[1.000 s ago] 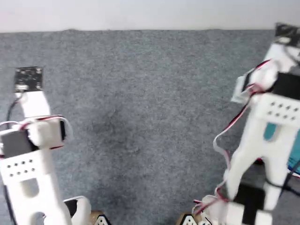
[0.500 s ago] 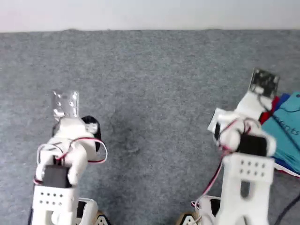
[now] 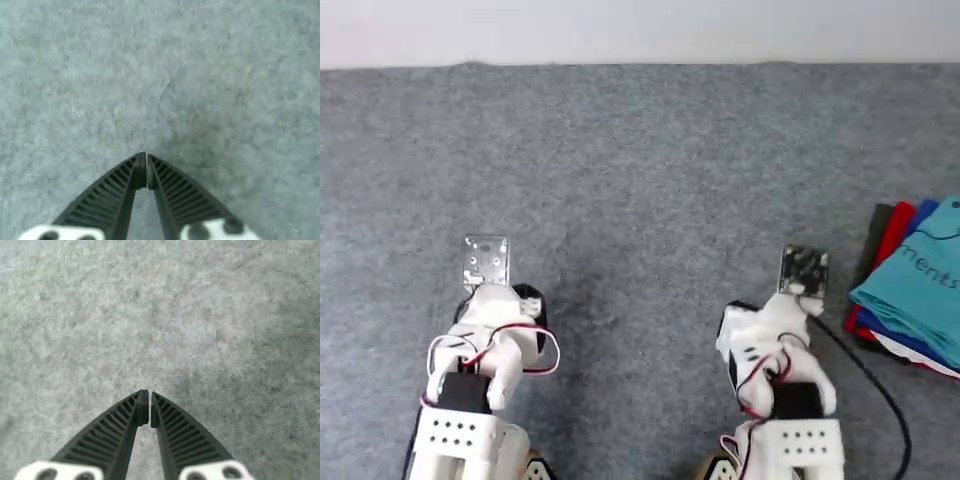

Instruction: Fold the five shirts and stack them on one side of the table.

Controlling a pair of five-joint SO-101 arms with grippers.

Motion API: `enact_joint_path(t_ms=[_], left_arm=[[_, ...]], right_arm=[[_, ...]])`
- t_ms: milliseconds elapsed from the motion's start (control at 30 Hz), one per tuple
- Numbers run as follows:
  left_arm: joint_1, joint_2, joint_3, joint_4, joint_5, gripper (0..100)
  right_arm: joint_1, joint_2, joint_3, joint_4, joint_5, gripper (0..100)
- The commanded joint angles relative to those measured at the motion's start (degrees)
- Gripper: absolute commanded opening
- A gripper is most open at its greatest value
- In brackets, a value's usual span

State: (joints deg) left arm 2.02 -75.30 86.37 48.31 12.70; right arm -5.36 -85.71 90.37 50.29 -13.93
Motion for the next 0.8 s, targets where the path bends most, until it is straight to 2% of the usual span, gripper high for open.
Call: enact_joint_path(t_ms=[0, 67, 267, 433, 600, 767], left_arm=[[0.26, -2.81, 2.15, -1.49, 0.09, 1], [0.26, -4.84, 4.53, -1.49, 0.09, 1], [-0.09, -14.24, 10.51, -0.53, 0.09, 1], [0.18, -20.75, 10.51, 5.01, 0.09, 1], [-0.09, -23.21, 10.51, 14.33, 0.35, 1], [-0.18, -24.09, 10.42, 15.56, 0.53, 1]], right_arm=[[-0.84, -9.45, 4.66, 1.54, 4.13, 0.9], [-0.75, -14.02, 6.51, 4.62, 8.09, 0.9], [-0.84, -17.89, 6.07, 13.32, 9.93, 0.9], [-0.40, -17.45, 6.07, 18.24, 10.11, 1.0], [-0.40, -17.45, 6.07, 23.34, 10.02, 1.0], [-0.31, -17.45, 6.07, 24.13, 9.93, 1.0]])
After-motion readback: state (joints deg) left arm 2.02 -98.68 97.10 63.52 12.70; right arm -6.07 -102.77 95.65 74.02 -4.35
